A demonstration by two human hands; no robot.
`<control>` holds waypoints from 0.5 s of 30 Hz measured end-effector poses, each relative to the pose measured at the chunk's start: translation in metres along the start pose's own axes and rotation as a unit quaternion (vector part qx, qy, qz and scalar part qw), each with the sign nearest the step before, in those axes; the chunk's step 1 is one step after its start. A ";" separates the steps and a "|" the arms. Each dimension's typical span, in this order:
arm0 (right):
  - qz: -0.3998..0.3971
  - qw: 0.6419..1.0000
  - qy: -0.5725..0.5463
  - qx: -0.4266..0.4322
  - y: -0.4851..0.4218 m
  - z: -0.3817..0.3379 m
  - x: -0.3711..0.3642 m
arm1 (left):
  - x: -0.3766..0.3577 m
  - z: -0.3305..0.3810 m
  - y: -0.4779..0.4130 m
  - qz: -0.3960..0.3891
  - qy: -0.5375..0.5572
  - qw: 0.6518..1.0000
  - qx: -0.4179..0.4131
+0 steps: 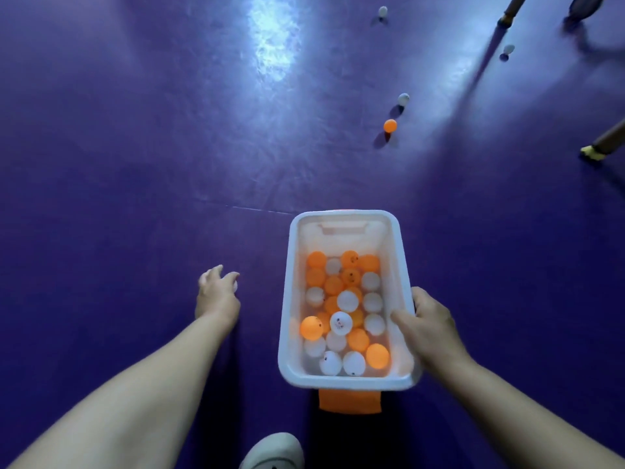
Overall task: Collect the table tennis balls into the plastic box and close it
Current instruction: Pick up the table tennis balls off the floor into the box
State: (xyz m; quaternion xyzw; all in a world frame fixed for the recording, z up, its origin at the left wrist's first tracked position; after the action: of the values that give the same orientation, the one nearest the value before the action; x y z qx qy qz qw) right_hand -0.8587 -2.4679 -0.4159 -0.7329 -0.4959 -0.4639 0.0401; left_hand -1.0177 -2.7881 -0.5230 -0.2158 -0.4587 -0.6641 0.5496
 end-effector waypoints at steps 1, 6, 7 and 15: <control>0.001 1.000 -0.003 -0.004 -0.004 0.000 0.001 | -0.001 -0.002 -0.007 0.002 -0.002 1.000 -0.001; 0.008 0.999 -0.029 -0.026 -0.022 0.001 -0.003 | 0.003 0.015 -0.027 0.005 -0.003 1.000 -0.018; 0.009 0.999 -0.037 -0.031 -0.025 0.000 -0.006 | 0.007 0.030 -0.025 0.011 0.051 0.998 -0.025; 0.033 0.997 -0.052 -0.045 -0.042 -0.006 -0.019 | 0.027 0.175 0.015 -0.015 0.167 0.946 -0.278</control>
State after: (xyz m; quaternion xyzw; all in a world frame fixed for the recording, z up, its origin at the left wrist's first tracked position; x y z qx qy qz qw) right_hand -0.8958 -2.4628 -0.4432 -0.7734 -0.4510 -0.4456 -0.0036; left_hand -1.0502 -2.6542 -0.4110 -0.2394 -0.1608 -0.8001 0.5261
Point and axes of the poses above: each hand's wrist, its own y-axis away from the middle knuckle, its own x-axis out of the back of the hand, z = x × y, the point moved 10 cm from there along -y, towards the middle knuckle, and after that the axes turned 6 degrees about y, right-handed, at the moved point
